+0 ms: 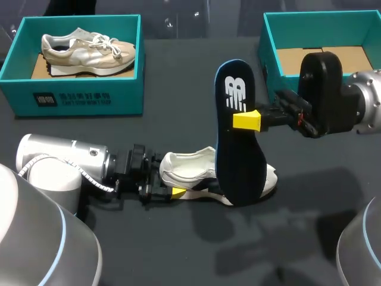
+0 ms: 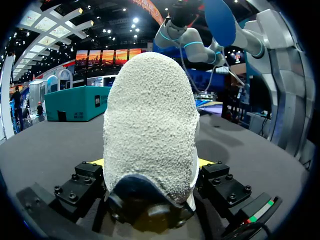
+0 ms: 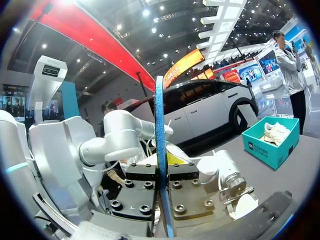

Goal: Take the shoe out of the shoebox, open the shoe tongue, remove and reinsert the insole, then place the shoe into the shoebox

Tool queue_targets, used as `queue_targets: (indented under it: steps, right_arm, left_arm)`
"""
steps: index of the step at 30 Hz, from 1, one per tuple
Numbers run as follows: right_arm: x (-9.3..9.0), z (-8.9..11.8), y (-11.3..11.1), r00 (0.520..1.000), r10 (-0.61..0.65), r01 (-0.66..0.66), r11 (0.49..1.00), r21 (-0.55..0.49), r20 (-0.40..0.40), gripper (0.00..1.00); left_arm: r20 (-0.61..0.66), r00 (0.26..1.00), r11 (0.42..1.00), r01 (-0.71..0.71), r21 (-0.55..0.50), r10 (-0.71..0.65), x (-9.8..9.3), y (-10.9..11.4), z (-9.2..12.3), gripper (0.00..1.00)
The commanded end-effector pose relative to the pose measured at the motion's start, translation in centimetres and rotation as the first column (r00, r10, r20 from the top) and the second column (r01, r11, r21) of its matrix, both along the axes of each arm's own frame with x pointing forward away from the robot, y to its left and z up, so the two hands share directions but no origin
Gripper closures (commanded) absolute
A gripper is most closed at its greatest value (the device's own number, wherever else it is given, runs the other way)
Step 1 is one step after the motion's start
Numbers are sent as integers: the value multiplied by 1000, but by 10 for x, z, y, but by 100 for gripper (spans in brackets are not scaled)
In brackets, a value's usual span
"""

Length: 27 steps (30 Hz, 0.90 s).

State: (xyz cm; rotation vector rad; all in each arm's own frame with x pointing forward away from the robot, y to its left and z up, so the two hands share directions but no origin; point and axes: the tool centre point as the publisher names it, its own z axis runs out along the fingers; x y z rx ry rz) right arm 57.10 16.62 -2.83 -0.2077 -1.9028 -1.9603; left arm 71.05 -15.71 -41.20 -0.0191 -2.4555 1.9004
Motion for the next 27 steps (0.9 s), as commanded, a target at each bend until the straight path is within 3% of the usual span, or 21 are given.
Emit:
queue_targets:
  steps: [1, 2, 3, 5, 6, 17, 21, 27]
  right_arm:
    - [-8, 1, -4, 1000, -15, 15, 1000, -4, -1, 100]
    - [-8, 1, -4, 1000, -15, 15, 1000, -4, -1, 100]
    - [-8, 1, -4, 1000, -15, 15, 1000, -4, -1, 100]
    - [-8, 1, -4, 1000, -15, 15, 1000, -4, -1, 100]
    - [-8, 1, -4, 1000, -15, 15, 1000, -4, -1, 100]
    - [-8, 1, -4, 1000, -15, 15, 1000, -4, -1, 100]
    - [-8, 1, -4, 1000, -15, 15, 1000, -4, -1, 100]
    - [-8, 1, -4, 1000, -15, 15, 1000, -4, -1, 100]
  left_arm:
    - [0, 1000, 1000, 0, 0, 0, 0, 0, -1, 100]
    - [0, 1000, 1000, 0, 0, 0, 0, 0, -1, 100]
    - [0, 1000, 1000, 0, 0, 0, 0, 0, -1, 90]
    - [0, 1000, 1000, 1, 7, -1, 1, 2, -2, 52]
    - [2, 1000, 1000, -6, 14, 6, 1, 3, -3, 0]
    - [-5, 1000, 992, -16, 126, 17, 4, 25, -1, 0]
    - [53, 999, 949, -9, 316, -8, 4, 38, 6, 0]
    - [53, 999, 949, -9, 316, -8, 4, 38, 6, 0]
